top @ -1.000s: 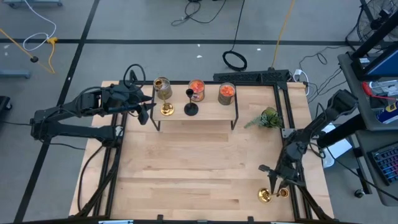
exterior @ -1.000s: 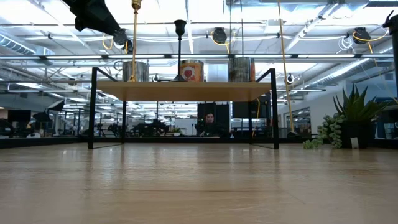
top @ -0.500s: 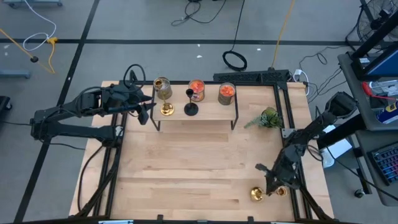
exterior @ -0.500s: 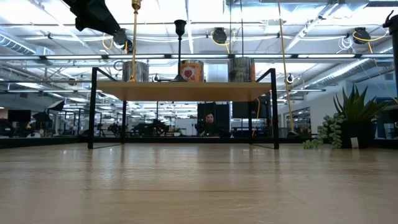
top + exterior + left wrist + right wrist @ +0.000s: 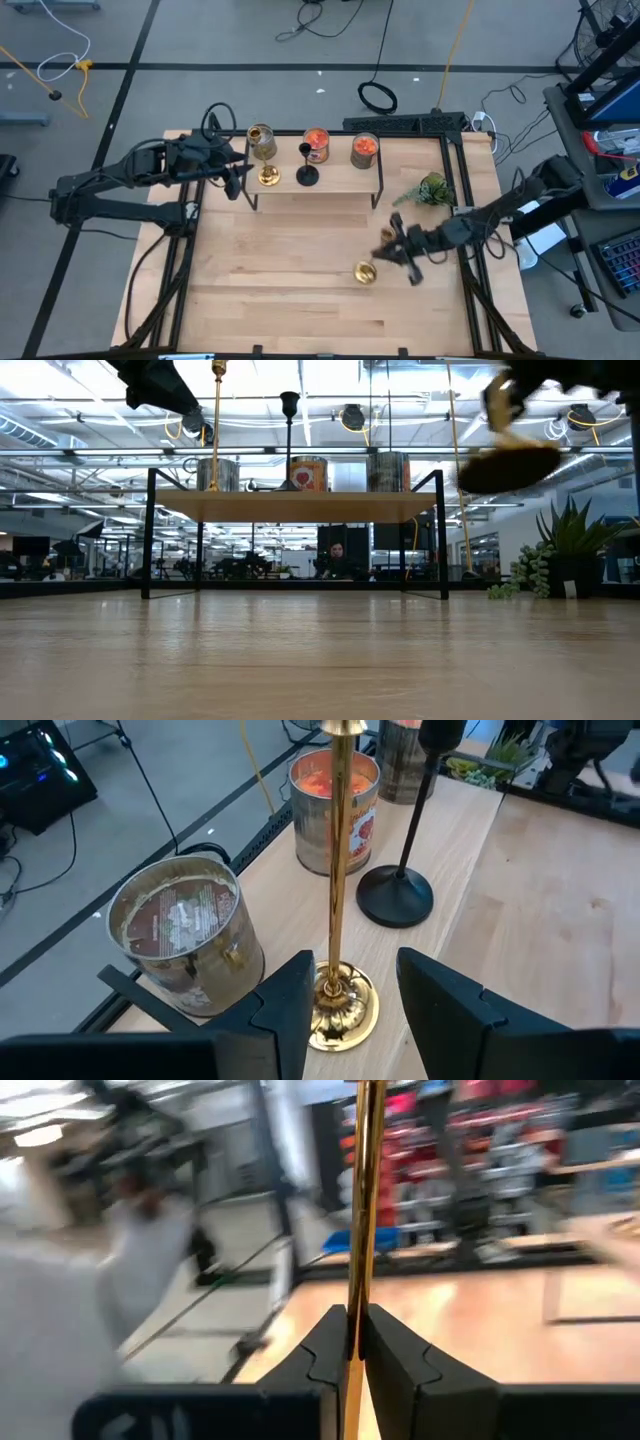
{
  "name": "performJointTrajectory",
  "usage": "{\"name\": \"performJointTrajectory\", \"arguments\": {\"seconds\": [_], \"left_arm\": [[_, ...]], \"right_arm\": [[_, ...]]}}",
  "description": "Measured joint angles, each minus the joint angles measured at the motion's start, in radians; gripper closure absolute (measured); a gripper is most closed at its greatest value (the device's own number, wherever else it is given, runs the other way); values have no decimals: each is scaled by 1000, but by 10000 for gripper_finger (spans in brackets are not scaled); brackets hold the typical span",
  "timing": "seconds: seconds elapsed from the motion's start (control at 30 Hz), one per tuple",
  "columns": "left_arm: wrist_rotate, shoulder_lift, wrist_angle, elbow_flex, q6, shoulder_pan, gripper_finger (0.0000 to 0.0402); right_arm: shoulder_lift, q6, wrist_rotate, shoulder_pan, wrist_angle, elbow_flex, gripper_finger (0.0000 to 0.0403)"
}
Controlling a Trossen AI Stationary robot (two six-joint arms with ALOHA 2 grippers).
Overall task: Pick & Place candle stick holders
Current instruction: Put the gold candle holder on the shelf
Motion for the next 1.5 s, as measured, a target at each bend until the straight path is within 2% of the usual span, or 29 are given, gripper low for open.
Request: {"name": "performJointTrajectory", "arguments": {"seconds": [0.13,0.3,0.53,0.63,0.8,1.1,1.23,1.5], "left_arm": [[0,28,8,0,30,0,247],[0,73,20,0,57,0,247],[0,100,22,0,103,0,247],[0,100,28,0,106,0,247],[1,100,26,0,108,0,247],[2,100,18,0,129,0,247],[2,100,21,0,128,0,247],[2,100,22,0,125,0,247]], "right_arm": [[0,-11,7,-101,-96,123,382],[0,-66,3,-196,-104,205,382],[-11,-68,11,-398,-176,241,384],[-24,-18,10,-495,-212,241,385],[-80,41,7,-614,-357,242,384],[-217,41,6,-701,-509,242,384],[-224,23,7,-738,-560,242,384],[-192,-23,3,-772,-539,244,384]]}}
